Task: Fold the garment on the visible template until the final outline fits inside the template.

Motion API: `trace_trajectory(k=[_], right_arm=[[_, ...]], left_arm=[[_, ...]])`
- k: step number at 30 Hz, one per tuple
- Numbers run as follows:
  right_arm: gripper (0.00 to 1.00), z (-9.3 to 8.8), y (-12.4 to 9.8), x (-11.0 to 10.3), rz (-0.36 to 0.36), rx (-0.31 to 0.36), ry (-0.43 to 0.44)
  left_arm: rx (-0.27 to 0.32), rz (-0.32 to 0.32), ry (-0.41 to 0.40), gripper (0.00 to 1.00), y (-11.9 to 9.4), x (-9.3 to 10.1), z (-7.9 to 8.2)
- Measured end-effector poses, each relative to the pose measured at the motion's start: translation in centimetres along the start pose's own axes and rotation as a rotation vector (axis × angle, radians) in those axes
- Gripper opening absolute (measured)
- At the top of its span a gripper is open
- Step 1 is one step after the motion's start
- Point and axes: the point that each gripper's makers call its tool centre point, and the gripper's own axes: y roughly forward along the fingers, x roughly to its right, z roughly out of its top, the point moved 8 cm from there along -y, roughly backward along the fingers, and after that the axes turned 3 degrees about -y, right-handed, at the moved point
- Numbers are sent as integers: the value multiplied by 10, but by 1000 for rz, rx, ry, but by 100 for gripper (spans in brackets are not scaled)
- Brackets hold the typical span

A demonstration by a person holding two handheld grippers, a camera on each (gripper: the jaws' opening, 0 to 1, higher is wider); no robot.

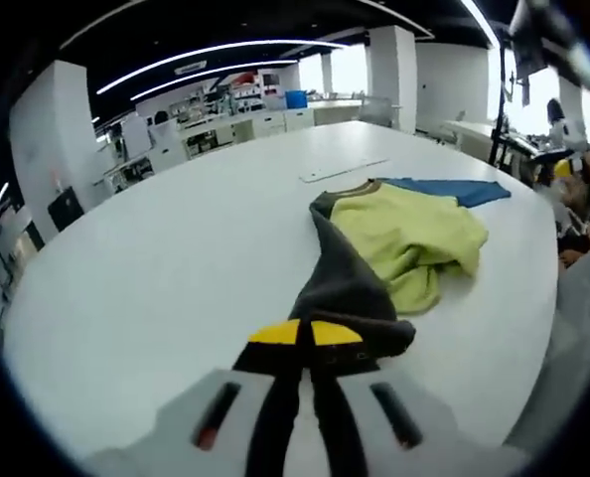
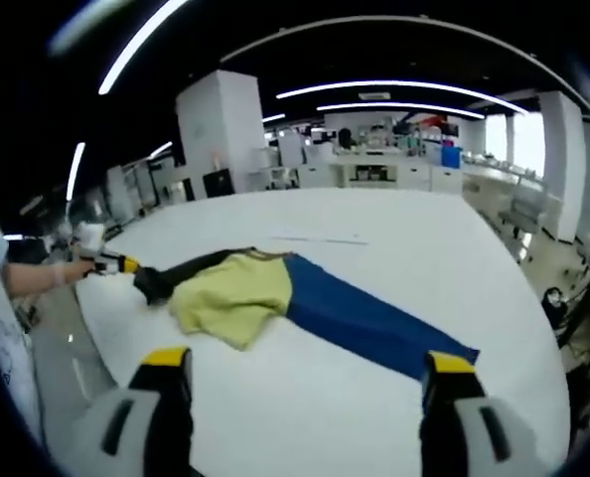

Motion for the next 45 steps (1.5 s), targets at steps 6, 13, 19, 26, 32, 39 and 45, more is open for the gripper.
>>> trace_trajectory(k=[6, 13, 19, 26, 32, 39, 45], right_arm=[[97, -5, -11, -23, -37, 6, 22], [97, -15, -15, -34, -86, -3, 56], [97, -19, -14, -42, -124, -7, 84], [97, -24, -14, -51, -153, -25, 102], [96, -26, -14, -56, -171, -42, 111], [96, -27, -12, -60, -172, -57, 120], [96, -25, -7, -61, -160, -57, 117]], left_arm=[[-39, 0, 57, 0, 10, -37, -2], [-89, -3, 117, 0, 34, -73, 7], [-132, -7, 168, 0, 53, -99, 11], [-196, -1, 237, 0, 78, -132, 8], [-231, 5, 230, 0, 97, -154, 3], [-235, -6, 242, 0, 99, -153, 2], [-195, -28, 240, 0, 86, -145, 7]])
